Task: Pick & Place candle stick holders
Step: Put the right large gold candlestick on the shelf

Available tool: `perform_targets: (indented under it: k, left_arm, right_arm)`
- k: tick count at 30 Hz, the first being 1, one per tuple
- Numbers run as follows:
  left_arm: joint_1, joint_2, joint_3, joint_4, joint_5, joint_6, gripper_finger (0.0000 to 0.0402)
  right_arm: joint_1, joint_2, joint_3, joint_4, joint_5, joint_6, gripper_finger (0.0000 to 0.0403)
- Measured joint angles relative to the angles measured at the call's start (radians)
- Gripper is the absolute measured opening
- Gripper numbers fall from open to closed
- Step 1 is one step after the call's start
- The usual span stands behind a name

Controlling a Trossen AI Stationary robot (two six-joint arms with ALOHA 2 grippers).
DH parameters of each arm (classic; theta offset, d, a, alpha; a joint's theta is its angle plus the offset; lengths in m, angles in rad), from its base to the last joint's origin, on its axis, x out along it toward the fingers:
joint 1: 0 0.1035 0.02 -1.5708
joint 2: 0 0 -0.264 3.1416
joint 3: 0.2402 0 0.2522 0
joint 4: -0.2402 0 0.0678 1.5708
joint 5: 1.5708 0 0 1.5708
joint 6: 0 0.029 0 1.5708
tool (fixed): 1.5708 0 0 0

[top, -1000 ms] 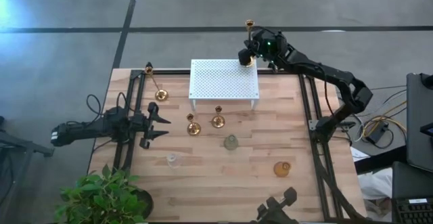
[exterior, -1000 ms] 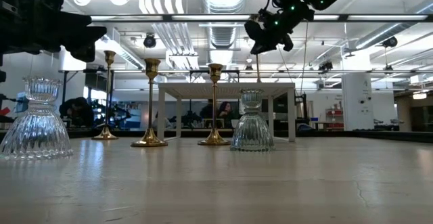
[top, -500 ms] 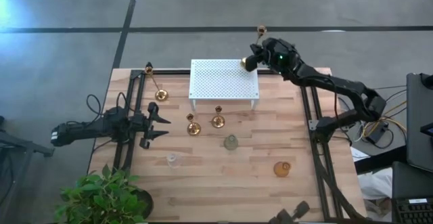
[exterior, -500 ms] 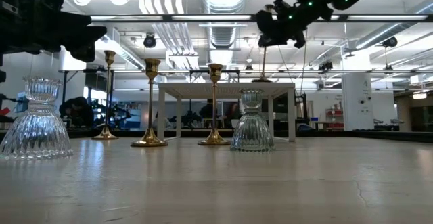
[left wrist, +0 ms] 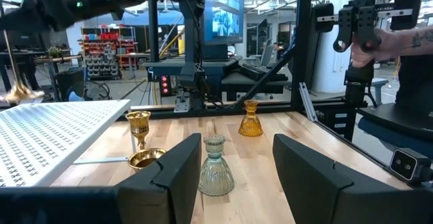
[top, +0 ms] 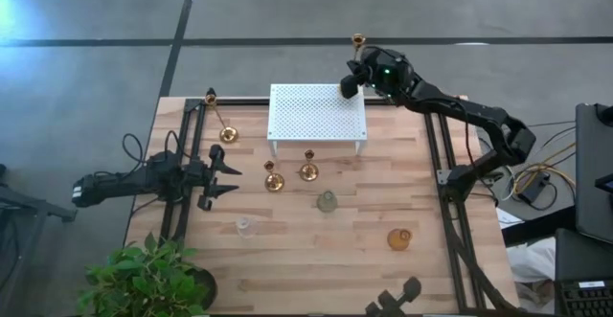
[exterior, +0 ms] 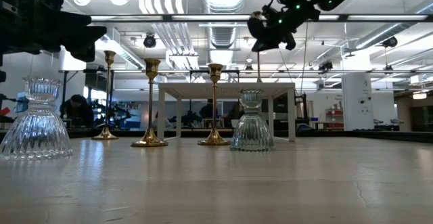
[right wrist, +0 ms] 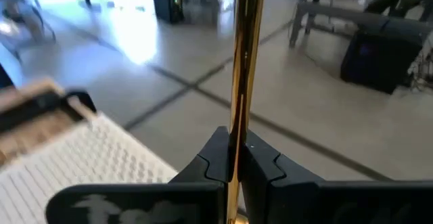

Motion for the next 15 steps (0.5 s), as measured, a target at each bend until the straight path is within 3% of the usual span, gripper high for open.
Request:
perform_targets:
  k: [15]
  left_arm:
    - [0.000, 0.000, 0.000, 0.000, 0.000, 0.000, 0.0190]
  right_arm:
    - [0.001, 0.020, -0.020, 0.030, -0.018, 0.008, 0.0011]
